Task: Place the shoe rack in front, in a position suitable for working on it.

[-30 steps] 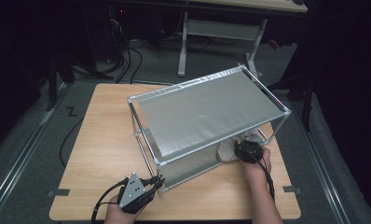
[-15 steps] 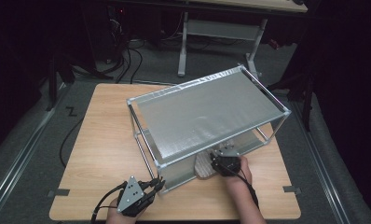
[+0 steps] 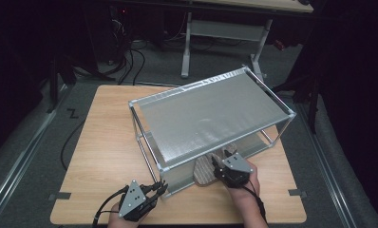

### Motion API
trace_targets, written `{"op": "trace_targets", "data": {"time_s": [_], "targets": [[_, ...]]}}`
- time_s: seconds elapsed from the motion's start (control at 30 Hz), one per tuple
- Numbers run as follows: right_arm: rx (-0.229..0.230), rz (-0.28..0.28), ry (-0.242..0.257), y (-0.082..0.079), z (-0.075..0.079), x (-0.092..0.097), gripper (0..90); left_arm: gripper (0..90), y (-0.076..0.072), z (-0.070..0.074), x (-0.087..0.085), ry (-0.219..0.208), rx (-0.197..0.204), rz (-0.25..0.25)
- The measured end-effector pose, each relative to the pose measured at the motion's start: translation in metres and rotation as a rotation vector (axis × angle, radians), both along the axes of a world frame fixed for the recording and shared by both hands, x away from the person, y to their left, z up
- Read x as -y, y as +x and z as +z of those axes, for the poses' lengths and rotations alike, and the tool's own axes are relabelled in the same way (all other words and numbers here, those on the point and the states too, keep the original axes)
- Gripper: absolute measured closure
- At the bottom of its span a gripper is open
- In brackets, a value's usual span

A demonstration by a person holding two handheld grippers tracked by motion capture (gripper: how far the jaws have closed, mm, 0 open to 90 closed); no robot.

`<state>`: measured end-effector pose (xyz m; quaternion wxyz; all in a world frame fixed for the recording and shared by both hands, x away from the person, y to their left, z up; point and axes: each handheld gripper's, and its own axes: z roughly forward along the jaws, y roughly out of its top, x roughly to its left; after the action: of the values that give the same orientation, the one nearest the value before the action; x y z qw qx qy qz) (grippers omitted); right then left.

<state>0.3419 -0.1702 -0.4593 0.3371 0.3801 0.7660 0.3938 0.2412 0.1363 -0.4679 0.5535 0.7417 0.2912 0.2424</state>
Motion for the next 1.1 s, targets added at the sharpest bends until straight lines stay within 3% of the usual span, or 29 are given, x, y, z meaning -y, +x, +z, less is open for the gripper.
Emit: {"op": "trace_targets", "data": {"time_s": [0.07, 0.1, 0.17, 0.2, 0.23, 0.3, 0.4, 0.47, 0.57, 0.6, 0.63, 0.8, 0.83, 0.97, 1.07, 1.1], "targets": [[-0.018, 0.017, -0.038, 0.002, -0.007, -0.007, 45.6, 79.4, 0.000, 0.000, 0.000, 0.000, 0.000, 0.000], [-0.017, -0.010, -0.073, 0.007, -0.013, -0.009, 43.4, 79.3, 0.000, 0.000, 0.000, -0.001, -0.001, -0.001], [-0.027, -0.036, -0.068, 0.010, -0.016, -0.008, 41.4, 79.3, 0.000, 0.000, 0.000, -0.002, -0.001, -0.001], [-0.050, -0.092, -0.048, 0.019, -0.019, 0.001, 37.4, 79.3, 0.000, 0.000, -0.001, -0.001, 0.001, -0.003], [-0.065, -0.107, -0.043, 0.022, -0.020, 0.004, 35.5, 79.3, 0.000, 0.000, -0.001, -0.003, 0.000, -0.005], [-0.117, -0.125, -0.025, 0.028, -0.023, 0.011, 32.0, 79.3, 0.001, -0.001, -0.001, -0.004, 0.001, -0.005], [-0.152, -0.140, -0.014, 0.034, -0.028, 0.016, 29.4, 79.2, 0.000, 0.000, -0.001, -0.004, 0.001, -0.004], [-0.147, -0.145, -0.008, 0.034, -0.027, 0.016, 29.6, 79.1, -0.001, -0.001, -0.001, -0.005, -0.001, -0.002], [-0.021, -0.103, -0.009, 0.019, -0.014, 0.011, 49.0, 78.9, -0.001, -0.001, -0.002, -0.001, 0.001, -0.001], [-0.021, -0.103, -0.009, 0.019, -0.014, 0.011, 49.0, 78.9, -0.001, -0.001, -0.002, -0.001, 0.001, -0.001], [0.002, -0.037, -0.017, 0.013, -0.011, 0.004, 53.2, 78.9, -0.001, -0.001, -0.002, 0.000, 0.002, -0.002], [-0.034, -0.073, -0.072, 0.019, -0.020, -0.001, 43.8, 78.9, -0.002, -0.001, -0.002, -0.002, -0.001, 0.000], [-0.068, -0.098, -0.042, 0.025, -0.022, 0.004, 38.7, 78.9, -0.002, -0.001, -0.002, 0.000, 0.000, -0.002], [-0.117, -0.121, -0.012, 0.032, -0.026, 0.009, 30.8, 78.9, -0.001, -0.001, -0.002, 0.001, 0.001, -0.003], [-0.129, -0.139, -0.012, 0.034, -0.028, 0.011, 26.1, 78.9, -0.001, -0.001, -0.002, 0.002, 0.001, -0.003], [-0.136, -0.150, 0.015, 0.036, -0.027, 0.013, 21.8, 78.9, -0.001, -0.001, -0.002, 0.001, 0.000, -0.003]]}}
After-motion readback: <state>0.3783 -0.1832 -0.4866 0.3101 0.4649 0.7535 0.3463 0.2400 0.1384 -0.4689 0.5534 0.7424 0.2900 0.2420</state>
